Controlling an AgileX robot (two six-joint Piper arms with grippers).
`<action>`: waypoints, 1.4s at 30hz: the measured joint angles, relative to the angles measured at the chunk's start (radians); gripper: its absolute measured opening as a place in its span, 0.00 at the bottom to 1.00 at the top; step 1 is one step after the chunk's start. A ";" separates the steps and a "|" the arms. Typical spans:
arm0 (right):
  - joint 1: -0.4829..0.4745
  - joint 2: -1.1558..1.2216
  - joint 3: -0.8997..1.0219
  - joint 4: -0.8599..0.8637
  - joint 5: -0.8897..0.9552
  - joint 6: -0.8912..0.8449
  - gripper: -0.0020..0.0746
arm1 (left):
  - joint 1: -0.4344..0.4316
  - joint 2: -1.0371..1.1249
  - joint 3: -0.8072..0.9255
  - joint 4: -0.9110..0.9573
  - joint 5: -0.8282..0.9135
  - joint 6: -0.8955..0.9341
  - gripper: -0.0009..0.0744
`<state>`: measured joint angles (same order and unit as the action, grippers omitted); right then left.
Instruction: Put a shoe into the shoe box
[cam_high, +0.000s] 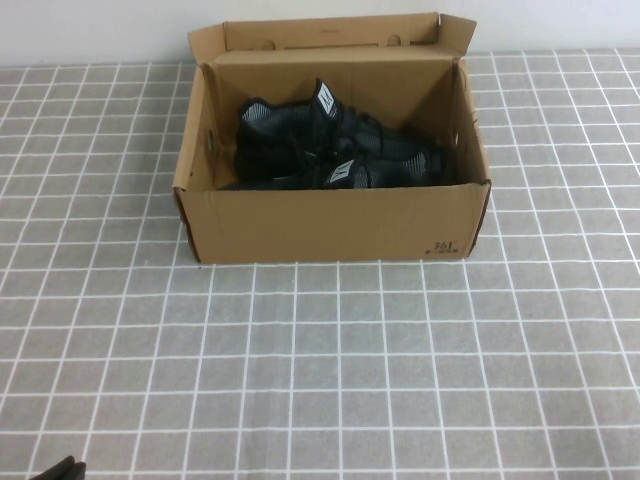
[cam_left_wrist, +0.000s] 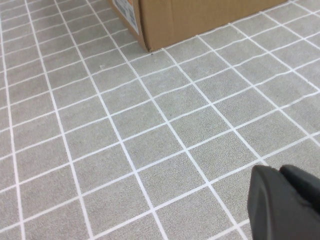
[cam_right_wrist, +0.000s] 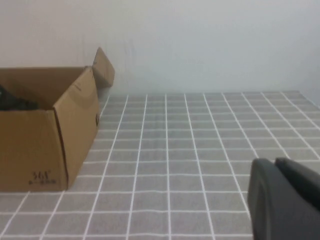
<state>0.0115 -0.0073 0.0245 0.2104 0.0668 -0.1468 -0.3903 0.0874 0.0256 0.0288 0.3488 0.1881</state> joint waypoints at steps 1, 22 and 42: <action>0.000 0.000 0.000 -0.009 0.018 0.008 0.01 | 0.000 0.000 0.000 0.000 0.000 0.000 0.01; 0.000 0.000 0.002 -0.015 0.313 0.029 0.01 | 0.000 0.000 0.000 0.000 0.000 0.000 0.01; 0.000 0.000 0.002 -0.013 0.315 0.030 0.01 | 0.073 -0.002 0.000 -0.081 -0.271 0.009 0.01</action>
<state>0.0115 -0.0073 0.0261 0.1969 0.3823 -0.1168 -0.3178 0.0855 0.0256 -0.0519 0.0779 0.1969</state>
